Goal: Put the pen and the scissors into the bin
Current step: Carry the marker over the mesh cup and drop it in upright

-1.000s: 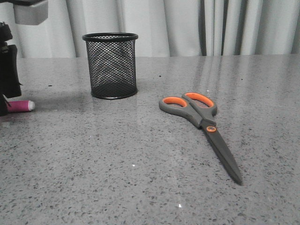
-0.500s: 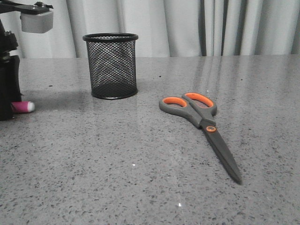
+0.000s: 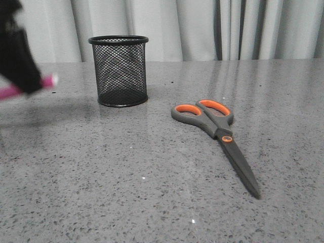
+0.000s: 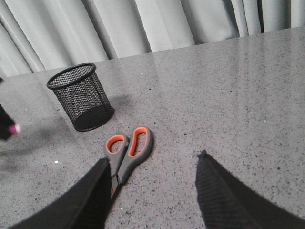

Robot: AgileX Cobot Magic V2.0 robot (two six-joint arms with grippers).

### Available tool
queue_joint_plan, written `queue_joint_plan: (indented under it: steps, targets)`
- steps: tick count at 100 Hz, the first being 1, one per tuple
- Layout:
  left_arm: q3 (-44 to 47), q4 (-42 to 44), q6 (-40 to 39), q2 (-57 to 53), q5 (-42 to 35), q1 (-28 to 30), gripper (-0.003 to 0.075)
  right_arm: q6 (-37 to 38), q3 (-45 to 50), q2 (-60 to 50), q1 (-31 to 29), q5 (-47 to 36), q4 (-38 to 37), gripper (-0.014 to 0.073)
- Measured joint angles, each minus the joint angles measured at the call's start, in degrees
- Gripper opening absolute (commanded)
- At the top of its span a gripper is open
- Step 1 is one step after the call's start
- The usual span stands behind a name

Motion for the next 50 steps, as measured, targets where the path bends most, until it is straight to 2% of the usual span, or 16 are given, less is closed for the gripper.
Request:
queue_joint_plan:
  steps: [15,23,37,50]
  targets:
    - [0.0,-10.3,-0.2,-8.3,-8.8,0.0,-0.0019,0.0,-1.8,0.0,0.0,0.2,0.0,0.036]
    - [0.0,-19.4,1.4,-11.2,-13.2,0.0,-0.0019,0.0,-2.8,0.0,0.0,0.3,0.0,0.036]
    - [1.5,-41.0,11.1,-12.9,-19.3,0.0,-0.0019,0.0,-3.3,0.0,0.0,0.9,0.0,0.036]
    - [3.5,-62.0,24.2,-12.3,-21.9,0.0,-0.0019,-0.1,-3.3,0.0,0.0,2.2,0.0,0.036]
